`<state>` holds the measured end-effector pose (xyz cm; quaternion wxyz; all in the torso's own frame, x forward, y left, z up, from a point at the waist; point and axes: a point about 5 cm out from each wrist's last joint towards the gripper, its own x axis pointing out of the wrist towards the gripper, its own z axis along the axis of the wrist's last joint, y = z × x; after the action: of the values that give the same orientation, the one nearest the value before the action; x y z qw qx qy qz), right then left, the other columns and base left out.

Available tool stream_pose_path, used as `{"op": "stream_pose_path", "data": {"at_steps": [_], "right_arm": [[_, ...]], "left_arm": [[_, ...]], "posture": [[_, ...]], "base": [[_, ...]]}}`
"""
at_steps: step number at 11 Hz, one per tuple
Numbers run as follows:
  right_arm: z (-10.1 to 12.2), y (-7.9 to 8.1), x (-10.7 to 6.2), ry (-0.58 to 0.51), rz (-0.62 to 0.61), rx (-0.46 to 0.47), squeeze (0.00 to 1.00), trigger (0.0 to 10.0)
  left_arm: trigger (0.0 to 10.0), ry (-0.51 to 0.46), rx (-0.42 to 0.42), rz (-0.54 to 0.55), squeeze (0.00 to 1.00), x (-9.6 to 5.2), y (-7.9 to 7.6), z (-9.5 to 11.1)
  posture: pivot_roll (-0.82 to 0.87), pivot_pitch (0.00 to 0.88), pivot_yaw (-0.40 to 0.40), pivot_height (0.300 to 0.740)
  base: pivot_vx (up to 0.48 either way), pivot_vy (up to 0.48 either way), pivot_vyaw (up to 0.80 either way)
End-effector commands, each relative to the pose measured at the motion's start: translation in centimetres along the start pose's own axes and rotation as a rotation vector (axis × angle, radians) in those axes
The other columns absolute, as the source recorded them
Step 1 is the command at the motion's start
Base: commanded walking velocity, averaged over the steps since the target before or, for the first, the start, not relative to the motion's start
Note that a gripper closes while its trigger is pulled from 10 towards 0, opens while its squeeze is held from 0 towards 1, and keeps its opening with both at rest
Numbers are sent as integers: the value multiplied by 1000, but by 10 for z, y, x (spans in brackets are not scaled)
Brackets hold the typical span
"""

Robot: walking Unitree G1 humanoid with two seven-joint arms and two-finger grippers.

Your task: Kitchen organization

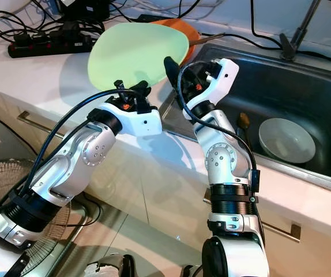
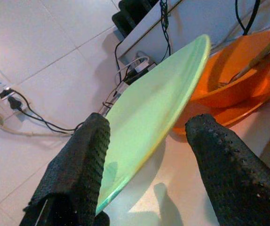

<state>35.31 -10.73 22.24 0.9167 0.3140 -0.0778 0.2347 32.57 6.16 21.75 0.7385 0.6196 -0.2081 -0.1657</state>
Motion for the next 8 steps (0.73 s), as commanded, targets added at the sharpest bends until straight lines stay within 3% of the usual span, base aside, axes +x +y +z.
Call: {"op": "stream_pose_path", "data": {"at_steps": [1, 6, 7, 8], "right_arm": [[3, 7, 3, -8, 22, 6, 0, 10000], [5, 1, 9, -25, -39, 29, 0, 9647], [7, 1, 10, -29, -39, 33, 0, 0], [7, 2, 11, -30, -41, 40, 0, 0]], "left_arm": [[10000, -44, 18, 19, 0, -1, 5, 7], [10000, -78, 20, 4, 0, -1, 2, 12], [10000, -83, 17, -3, 0, -2, 0, 12], [10000, -86, 18, -6, 0, -2, 0, 13]], "posture": [[115, 54, 36, 740], [117, 64, 34, 740], [118, 69, 33, 740], [121, 73, 33, 740]], "base": [[0, 0, 0], [0, 0, 0], [0, 0, 0], [0, 0, 0]]}}
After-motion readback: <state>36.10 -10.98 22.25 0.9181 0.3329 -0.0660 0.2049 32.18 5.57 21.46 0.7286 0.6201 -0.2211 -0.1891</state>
